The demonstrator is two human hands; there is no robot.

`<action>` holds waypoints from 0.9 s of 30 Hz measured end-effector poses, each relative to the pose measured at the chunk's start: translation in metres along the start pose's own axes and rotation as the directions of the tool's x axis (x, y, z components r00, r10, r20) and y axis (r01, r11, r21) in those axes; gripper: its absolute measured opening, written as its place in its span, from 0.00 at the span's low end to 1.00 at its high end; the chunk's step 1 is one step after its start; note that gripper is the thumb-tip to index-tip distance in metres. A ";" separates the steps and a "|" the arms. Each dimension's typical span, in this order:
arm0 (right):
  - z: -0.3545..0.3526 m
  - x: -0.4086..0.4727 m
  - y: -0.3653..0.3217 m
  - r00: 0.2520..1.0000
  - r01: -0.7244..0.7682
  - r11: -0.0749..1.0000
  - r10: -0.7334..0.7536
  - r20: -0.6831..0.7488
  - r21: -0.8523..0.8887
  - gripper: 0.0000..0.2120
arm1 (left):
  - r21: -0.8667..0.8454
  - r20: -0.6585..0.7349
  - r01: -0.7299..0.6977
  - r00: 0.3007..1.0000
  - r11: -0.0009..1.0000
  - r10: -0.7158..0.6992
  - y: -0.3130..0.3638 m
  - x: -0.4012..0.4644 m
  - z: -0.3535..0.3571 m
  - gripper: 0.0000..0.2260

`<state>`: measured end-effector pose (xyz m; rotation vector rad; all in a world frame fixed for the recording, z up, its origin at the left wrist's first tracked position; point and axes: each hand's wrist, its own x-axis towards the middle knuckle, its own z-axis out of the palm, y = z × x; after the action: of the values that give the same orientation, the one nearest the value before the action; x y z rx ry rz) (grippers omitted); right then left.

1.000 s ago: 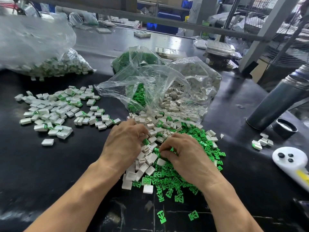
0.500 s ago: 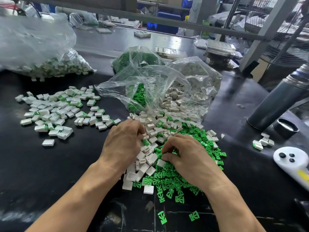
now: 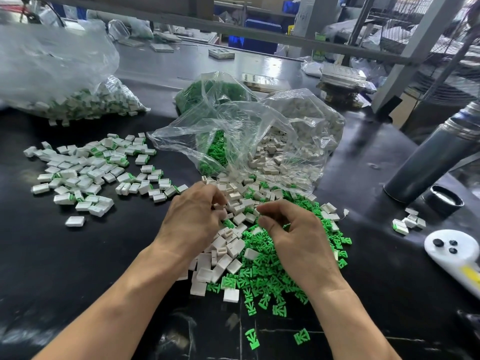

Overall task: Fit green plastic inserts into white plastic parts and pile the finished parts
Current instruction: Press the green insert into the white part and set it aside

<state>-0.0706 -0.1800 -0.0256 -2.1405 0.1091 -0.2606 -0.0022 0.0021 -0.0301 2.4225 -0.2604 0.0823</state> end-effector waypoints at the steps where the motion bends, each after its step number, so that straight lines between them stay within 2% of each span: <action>1: 0.001 0.000 0.001 1.000 -0.009 0.999 0.009 -0.012 0.033 0.08 | -0.016 -0.007 -0.004 1.000 1.000 0.004 0.001 -0.001 -0.001 0.09; 7: 0.004 0.004 0.003 0.996 -0.069 0.960 0.082 -0.039 0.273 0.08 | -0.136 -0.072 -0.056 0.996 0.989 0.047 0.001 -0.004 -0.001 0.08; 13: 0.004 0.007 0.002 0.993 -0.094 0.788 0.118 0.000 0.608 0.04 | -0.491 -0.040 -0.070 0.998 0.868 0.057 0.013 -0.011 -0.005 0.11; 15: 0.005 0.008 0.003 0.993 -0.091 0.734 0.119 0.005 0.673 0.05 | -0.529 -0.019 -0.084 0.996 0.844 0.087 0.018 -0.013 -0.003 0.11; 18: 0.005 0.009 0.004 0.994 -0.059 0.722 0.103 -0.024 0.689 0.07 | -0.561 0.002 -0.096 0.993 0.822 0.117 0.021 -0.016 0.001 0.10; 27: 0.007 0.007 0.002 0.996 -0.005 0.793 0.056 -0.064 0.610 0.04 | -0.743 0.059 -0.032 0.992 0.669 0.113 0.024 -0.017 0.004 0.09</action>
<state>-0.0623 -0.1768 -0.0301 -1.4773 0.0890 -0.3121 -0.0238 -0.0154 -0.0201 1.5875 -0.3555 -0.1005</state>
